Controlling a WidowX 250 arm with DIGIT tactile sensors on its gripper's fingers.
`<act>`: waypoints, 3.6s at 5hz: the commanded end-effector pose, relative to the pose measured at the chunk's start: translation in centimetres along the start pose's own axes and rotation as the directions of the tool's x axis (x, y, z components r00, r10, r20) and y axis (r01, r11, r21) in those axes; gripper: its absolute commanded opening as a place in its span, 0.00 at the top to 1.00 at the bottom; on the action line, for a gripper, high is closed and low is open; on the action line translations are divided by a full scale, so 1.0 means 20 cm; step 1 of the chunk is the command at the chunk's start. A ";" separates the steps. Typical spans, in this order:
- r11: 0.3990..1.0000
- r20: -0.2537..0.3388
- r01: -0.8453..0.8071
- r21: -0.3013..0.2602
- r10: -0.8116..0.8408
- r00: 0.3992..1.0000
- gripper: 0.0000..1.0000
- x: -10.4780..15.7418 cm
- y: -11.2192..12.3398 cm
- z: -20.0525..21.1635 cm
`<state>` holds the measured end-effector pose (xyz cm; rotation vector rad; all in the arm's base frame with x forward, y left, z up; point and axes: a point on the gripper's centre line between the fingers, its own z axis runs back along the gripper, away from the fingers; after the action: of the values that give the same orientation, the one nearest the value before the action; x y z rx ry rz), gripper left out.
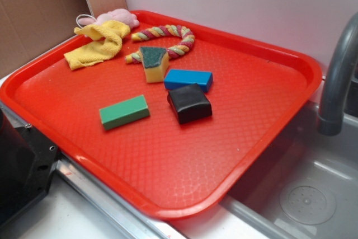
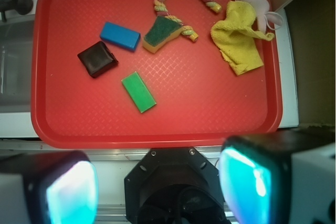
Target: Grab the green block.
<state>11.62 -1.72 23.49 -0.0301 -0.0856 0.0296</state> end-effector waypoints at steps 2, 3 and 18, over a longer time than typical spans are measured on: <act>0.978 -0.012 0.208 0.022 -0.208 0.978 0.00 0.03 -0.02 -0.25; 0.936 -0.001 0.349 -0.034 -0.350 0.937 0.00 -0.01 -0.01 -0.47; 0.989 0.009 -0.009 0.145 0.008 1.000 1.00 0.37 0.25 0.05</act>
<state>18.88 3.78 23.80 0.1076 -0.0371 0.0409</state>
